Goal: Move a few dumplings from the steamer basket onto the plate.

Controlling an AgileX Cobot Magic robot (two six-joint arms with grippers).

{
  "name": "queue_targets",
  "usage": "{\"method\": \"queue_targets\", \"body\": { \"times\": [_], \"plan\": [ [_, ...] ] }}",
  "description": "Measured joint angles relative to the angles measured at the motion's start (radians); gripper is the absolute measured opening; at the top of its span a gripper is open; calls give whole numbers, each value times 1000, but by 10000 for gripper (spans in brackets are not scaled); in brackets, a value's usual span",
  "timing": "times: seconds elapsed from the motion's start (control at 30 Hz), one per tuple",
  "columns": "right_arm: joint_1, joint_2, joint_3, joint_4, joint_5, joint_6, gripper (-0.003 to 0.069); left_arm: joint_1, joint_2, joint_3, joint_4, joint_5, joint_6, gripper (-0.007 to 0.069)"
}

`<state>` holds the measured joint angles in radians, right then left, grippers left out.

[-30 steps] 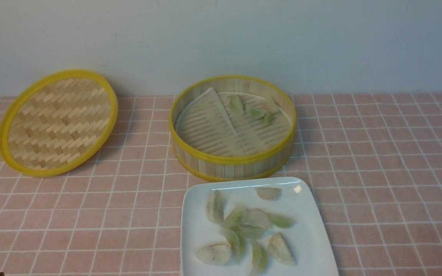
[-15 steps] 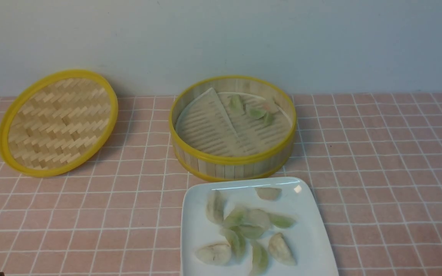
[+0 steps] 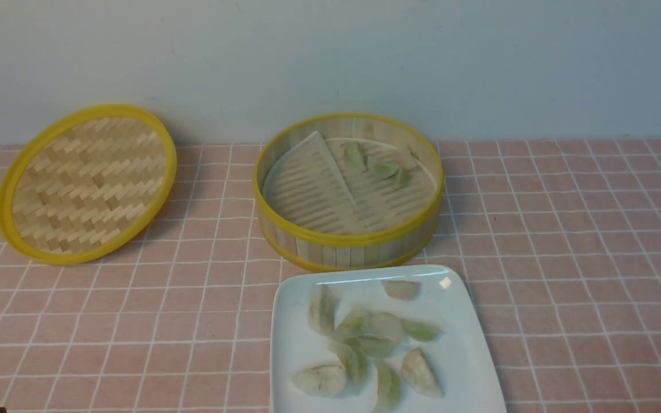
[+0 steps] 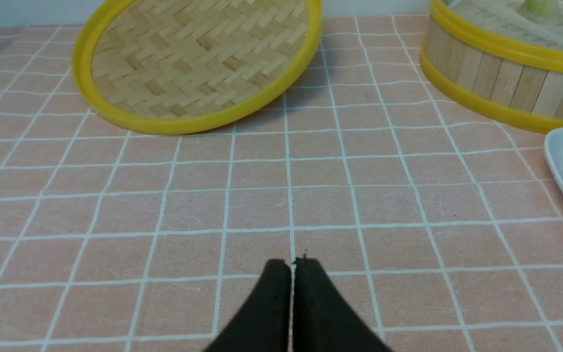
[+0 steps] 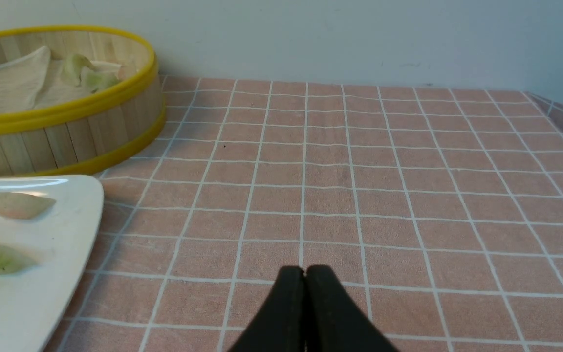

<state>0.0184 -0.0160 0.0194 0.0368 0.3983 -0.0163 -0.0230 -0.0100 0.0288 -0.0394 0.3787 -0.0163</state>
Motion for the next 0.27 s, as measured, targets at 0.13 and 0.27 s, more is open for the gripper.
{"method": "queue_targets", "body": {
  "times": [0.13, 0.27],
  "plan": [
    [0, 0, 0, 0, 0, 0, -15, 0, 0, 0, 0, 0, 0, -6],
    [0, 0, 0, 0, 0, -5, -15, 0, 0, 0, 0, 0, 0, -6]
  ]
}}
